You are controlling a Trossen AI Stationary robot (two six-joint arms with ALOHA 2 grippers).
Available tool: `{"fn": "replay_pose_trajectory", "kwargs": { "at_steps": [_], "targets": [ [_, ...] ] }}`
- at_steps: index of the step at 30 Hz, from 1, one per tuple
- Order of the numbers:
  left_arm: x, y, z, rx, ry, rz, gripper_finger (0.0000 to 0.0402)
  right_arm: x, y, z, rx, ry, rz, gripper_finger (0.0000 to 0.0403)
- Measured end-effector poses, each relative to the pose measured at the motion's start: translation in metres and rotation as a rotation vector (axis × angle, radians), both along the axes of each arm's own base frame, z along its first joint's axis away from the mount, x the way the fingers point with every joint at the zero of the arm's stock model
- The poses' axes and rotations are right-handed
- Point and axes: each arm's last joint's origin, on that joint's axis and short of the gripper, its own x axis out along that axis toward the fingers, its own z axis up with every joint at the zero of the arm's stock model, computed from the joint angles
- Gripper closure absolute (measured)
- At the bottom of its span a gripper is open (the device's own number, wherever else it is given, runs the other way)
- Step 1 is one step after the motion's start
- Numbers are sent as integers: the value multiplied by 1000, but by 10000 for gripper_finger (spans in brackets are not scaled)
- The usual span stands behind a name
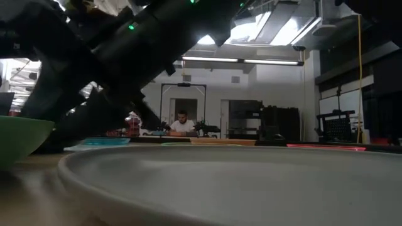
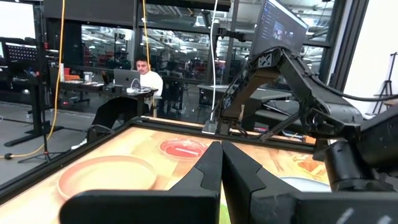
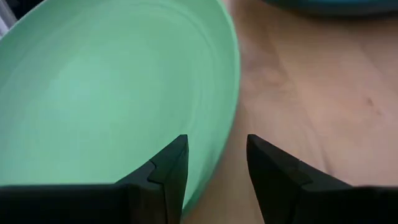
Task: Stack plastic plates
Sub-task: Stack the light green plate on top of the gray plate
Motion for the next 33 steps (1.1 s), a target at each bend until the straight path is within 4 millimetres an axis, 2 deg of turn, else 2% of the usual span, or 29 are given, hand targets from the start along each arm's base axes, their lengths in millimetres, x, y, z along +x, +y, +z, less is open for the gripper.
{"fn": "replay_pose_trajectory", "kwargs": {
  "at_steps": [11, 14, 24, 33],
  "targets": [
    [0, 0, 0, 0, 1, 0, 401, 0, 0, -2, 5, 9, -4, 254],
    [0, 0, 0, 0, 1, 0, 401, 0, 0, -2, 4, 10, -4, 277],
    [0, 0, 0, 0, 0, 0, 401, 1, -6, -2, -59, -10, -49, 390],
    [0, 0, 0, 0, 0, 0, 401, 4, -9, -3, -102, -28, -50, 400]
  ]
}}
